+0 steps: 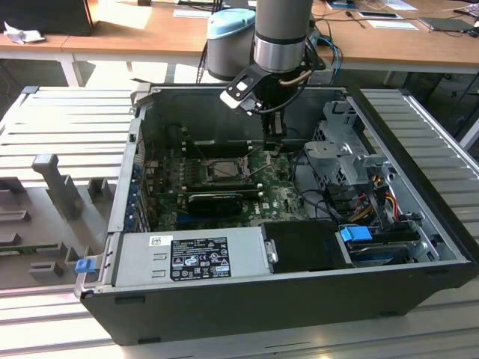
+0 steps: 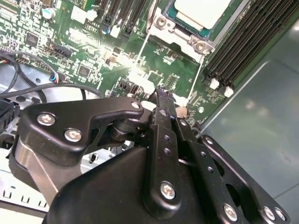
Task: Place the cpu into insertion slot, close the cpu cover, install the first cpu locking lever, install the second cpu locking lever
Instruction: 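Close the cpu cover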
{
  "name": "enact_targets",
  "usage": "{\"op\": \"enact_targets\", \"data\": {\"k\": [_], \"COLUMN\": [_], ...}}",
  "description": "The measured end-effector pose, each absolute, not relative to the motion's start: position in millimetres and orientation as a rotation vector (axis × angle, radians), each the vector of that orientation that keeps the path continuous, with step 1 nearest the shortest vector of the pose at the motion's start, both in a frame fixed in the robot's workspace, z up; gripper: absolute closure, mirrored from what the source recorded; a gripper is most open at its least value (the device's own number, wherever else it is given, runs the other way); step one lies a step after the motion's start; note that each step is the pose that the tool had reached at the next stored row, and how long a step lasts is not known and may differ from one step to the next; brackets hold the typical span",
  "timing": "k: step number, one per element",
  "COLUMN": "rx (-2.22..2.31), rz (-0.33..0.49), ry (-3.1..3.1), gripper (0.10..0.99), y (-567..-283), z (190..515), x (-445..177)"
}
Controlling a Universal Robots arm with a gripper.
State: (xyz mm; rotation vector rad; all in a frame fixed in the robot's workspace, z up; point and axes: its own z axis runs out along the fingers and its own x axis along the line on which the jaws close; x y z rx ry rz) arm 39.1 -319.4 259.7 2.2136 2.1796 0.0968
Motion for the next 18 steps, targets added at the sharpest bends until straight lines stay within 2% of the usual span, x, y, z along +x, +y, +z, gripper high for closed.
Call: {"op": "enact_targets", "data": {"k": [14,18], "rx": [2.214,2.245], "rz": [0.097,0.038], "ry": [2.179,2.208], "gripper": [0.98,0.98], "y": [-319,-319], "z": [248,246], "x": [65,64]}}
